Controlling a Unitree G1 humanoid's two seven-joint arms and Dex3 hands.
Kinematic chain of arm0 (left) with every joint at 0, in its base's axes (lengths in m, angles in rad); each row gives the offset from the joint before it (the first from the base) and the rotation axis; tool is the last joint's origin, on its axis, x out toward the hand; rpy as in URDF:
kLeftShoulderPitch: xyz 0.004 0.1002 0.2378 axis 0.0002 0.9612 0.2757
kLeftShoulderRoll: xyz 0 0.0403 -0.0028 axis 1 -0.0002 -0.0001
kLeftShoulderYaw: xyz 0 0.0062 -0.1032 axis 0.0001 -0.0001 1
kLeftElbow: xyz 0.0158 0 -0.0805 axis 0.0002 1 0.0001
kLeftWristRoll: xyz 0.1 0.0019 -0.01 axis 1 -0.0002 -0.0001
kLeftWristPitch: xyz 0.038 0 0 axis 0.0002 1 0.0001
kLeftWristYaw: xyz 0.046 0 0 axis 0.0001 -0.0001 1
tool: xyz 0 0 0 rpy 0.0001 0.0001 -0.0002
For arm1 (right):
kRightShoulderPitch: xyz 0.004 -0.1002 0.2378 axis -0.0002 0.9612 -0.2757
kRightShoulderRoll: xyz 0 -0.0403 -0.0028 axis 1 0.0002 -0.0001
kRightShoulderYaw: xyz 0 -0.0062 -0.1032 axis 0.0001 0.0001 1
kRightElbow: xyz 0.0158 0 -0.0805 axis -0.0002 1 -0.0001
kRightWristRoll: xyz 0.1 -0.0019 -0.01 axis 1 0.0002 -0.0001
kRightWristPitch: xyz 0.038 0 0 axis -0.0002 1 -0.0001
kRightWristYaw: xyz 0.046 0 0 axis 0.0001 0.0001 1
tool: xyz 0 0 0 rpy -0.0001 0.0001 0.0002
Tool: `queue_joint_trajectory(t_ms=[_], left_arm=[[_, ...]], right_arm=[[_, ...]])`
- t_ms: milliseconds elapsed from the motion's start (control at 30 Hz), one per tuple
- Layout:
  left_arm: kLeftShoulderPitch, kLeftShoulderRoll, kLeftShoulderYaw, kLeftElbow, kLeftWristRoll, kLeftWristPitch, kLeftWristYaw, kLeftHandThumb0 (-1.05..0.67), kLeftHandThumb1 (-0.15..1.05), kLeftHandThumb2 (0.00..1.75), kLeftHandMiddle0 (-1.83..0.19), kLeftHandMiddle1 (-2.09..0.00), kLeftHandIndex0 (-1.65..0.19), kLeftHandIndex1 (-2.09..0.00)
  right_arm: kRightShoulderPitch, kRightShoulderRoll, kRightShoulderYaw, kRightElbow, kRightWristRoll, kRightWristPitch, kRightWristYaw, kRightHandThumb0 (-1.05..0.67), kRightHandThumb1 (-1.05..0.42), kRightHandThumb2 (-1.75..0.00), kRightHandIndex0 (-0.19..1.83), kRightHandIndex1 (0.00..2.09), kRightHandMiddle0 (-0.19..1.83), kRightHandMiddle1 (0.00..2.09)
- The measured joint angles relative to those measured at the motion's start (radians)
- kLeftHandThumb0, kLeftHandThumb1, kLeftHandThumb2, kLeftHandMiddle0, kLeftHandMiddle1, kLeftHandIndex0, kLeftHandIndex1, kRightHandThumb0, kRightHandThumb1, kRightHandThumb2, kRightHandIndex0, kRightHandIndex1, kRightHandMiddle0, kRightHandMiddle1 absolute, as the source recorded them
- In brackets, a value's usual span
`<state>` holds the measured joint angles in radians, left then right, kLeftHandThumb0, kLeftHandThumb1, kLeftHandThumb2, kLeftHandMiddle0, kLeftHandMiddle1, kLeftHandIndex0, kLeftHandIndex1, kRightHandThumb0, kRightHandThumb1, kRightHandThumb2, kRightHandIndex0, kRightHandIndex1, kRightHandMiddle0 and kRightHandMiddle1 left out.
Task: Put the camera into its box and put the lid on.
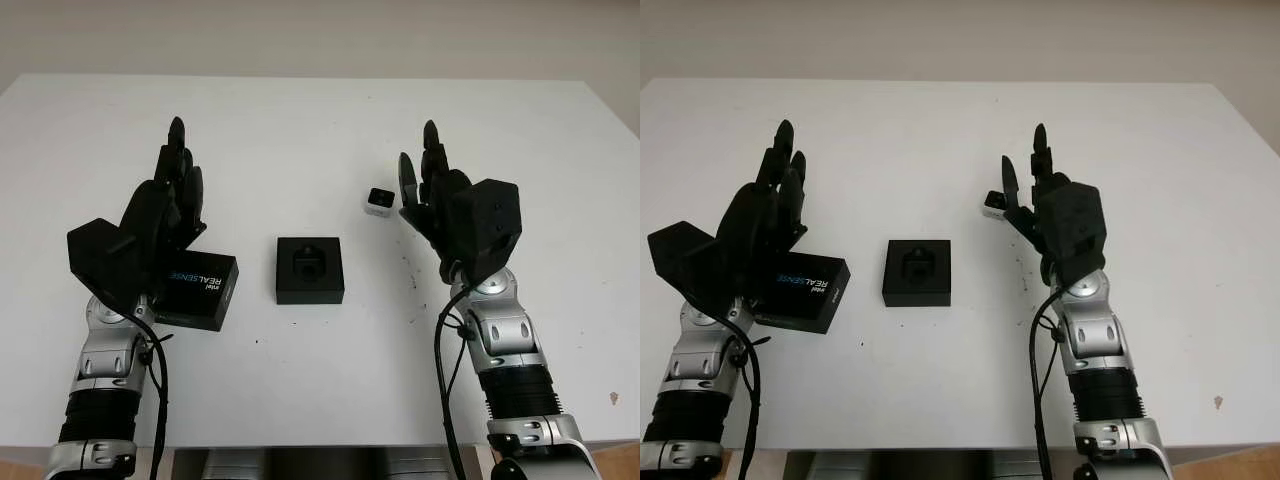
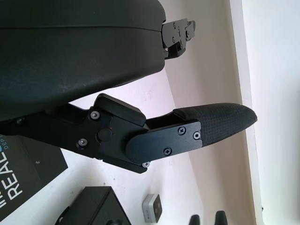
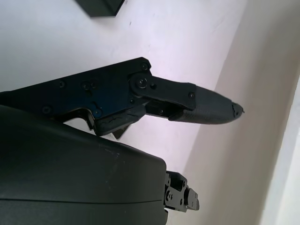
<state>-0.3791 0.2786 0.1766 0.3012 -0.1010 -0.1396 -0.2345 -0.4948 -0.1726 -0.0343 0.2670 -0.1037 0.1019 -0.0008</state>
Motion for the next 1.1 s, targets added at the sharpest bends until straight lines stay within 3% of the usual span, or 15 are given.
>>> queue_joint_trajectory(t_ms=[100,233,400,733,1100], left_arm=[[0.000,0.000,0.000,0.000,-0.001,0.000,0.000,-0.92,1.05,0.67,0.19,0.00,0.19,0.00],[0.000,0.000,0.000,0.000,-0.002,0.000,-0.004,-0.91,1.05,0.68,0.19,0.00,0.19,0.00],[0.002,0.000,0.000,-0.001,-0.001,-0.001,-0.003,-0.90,1.05,0.70,0.19,0.00,0.19,0.00],[0.003,0.000,0.002,-0.007,-0.012,0.004,0.002,-0.91,1.05,0.69,0.19,0.00,0.19,0.00],[0.003,0.000,0.003,-0.007,-0.012,0.005,0.002,-0.90,1.05,0.70,0.19,0.00,0.19,0.00]], right_arm=[[-0.034,-0.033,-0.013,0.073,-0.004,-0.093,0.003,-0.76,-1.04,-0.14,-0.18,0.03,-0.08,0.07],[-0.099,-0.117,0.009,0.201,-0.094,-0.175,-0.014,-0.74,-0.96,-0.05,-0.14,0.05,0.07,0.13],[-0.196,-0.187,0.048,0.416,-0.178,-0.250,-0.054,-0.71,-0.89,-0.04,-0.08,0.08,0.20,0.16],[-0.365,-0.221,0.106,0.782,-0.231,-0.364,-0.080,-0.63,-0.82,-0.04,-0.05,0.07,0.34,0.16],[-0.424,-0.221,0.125,0.931,-0.230,-0.396,-0.031,-0.62,-0.82,-0.05,-0.12,0.04,0.42,0.14]])
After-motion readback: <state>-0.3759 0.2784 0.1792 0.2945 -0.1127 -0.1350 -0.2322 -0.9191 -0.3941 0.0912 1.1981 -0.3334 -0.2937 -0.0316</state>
